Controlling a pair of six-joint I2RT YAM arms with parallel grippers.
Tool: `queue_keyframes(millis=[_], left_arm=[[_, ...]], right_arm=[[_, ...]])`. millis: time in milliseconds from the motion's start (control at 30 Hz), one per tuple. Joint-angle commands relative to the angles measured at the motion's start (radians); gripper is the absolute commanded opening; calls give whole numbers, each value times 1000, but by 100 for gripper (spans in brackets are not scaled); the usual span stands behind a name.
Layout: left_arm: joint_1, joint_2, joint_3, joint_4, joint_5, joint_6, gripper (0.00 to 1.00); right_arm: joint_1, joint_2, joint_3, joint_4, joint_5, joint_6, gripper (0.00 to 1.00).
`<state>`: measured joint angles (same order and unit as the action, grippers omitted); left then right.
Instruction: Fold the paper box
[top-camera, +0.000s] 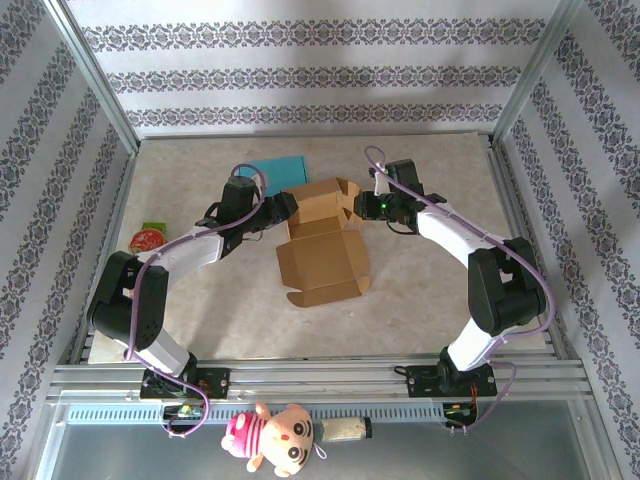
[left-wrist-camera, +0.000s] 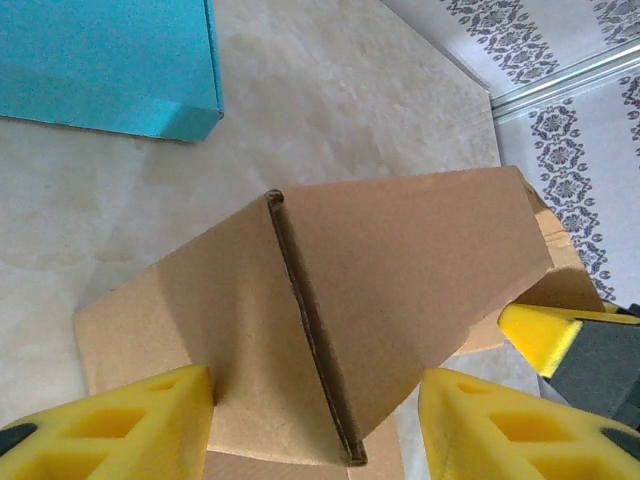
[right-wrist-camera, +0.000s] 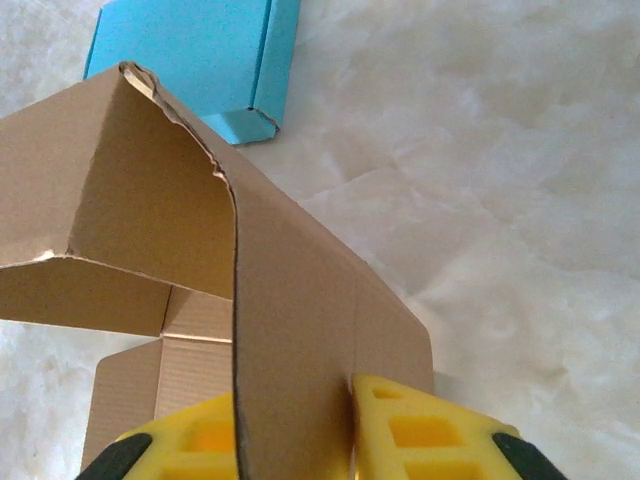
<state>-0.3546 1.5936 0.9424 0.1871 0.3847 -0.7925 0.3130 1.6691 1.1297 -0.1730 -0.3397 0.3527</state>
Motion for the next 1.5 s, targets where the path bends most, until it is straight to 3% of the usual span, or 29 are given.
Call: queue_keyframes(millis=[0,133,300,467,633,833,1000,1100,1233,1400,1467], left_arm=[[-24,11,30,-36,-8,42,55],[-36,12,42,-52,-24,66,55],[-47,1,60,-108,-75,116,55],[-56,2,71,-119,-87,138,55],[-68,12,97,-130,-88,160,56],[-75,-105,58,-69,-142,184,81],[-76,-253,32,-149,-266,225,84],[-114,-320,-6,-161,-307,202,73],[-274,-312,-72,-87,-389,115,45],[-432,-59,-7,32,-345,45,7],[-457,52,45,72,-310,45,0]], right_arm=[[24,-26,57,-42,-12,-12,20],[40,-22,97,-89,24,-69,19],[58,-20,154,-167,233,-245,15],[80,-7,214,-231,203,-337,15],[119,28,245,-271,306,-406,14],[99,35,193,-219,339,-297,10],[98,9,127,-144,366,-288,9],[98,13,127,-145,361,-292,9],[98,16,124,-145,357,-291,9],[97,14,120,-145,350,-285,10],[95,13,119,-145,340,-282,10]])
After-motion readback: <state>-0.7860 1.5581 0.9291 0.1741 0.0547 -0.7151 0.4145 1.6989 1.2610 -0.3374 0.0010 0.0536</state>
